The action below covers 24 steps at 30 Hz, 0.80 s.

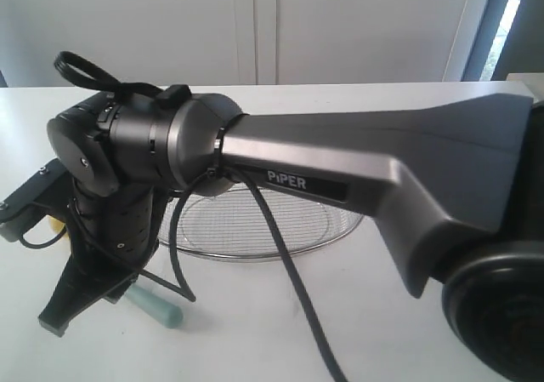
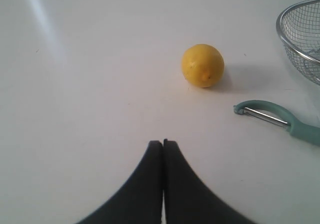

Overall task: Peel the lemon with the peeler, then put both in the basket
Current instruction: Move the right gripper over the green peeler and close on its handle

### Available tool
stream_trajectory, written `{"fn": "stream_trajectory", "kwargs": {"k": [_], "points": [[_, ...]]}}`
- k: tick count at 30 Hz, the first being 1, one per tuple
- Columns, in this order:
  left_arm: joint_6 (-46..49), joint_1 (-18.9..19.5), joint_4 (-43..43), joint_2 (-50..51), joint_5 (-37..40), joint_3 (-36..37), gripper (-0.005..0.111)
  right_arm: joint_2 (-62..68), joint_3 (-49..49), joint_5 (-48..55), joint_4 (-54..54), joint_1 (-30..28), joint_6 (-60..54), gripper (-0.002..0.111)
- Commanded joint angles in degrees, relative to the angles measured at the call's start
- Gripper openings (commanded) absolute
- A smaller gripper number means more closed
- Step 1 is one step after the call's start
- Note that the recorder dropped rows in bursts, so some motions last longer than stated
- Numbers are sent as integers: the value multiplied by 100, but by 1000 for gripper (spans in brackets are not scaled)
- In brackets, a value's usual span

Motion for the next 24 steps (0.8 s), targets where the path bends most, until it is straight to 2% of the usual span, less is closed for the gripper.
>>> {"fn": "stream_trajectory", "kwargs": {"k": [1, 2, 4, 24], "points": [[8, 2, -20, -30, 0, 14, 0, 58, -32, -193, -2, 7, -80, 40], [8, 2, -20, -30, 0, 14, 0, 111, -32, -313, -2, 15, -80, 47], [8, 2, -20, -30, 0, 14, 0, 135, -32, -367, -26, 15, -80, 54], [8, 2, -20, -30, 0, 14, 0, 439, -21, -349, -401, 15, -69, 54]]}}
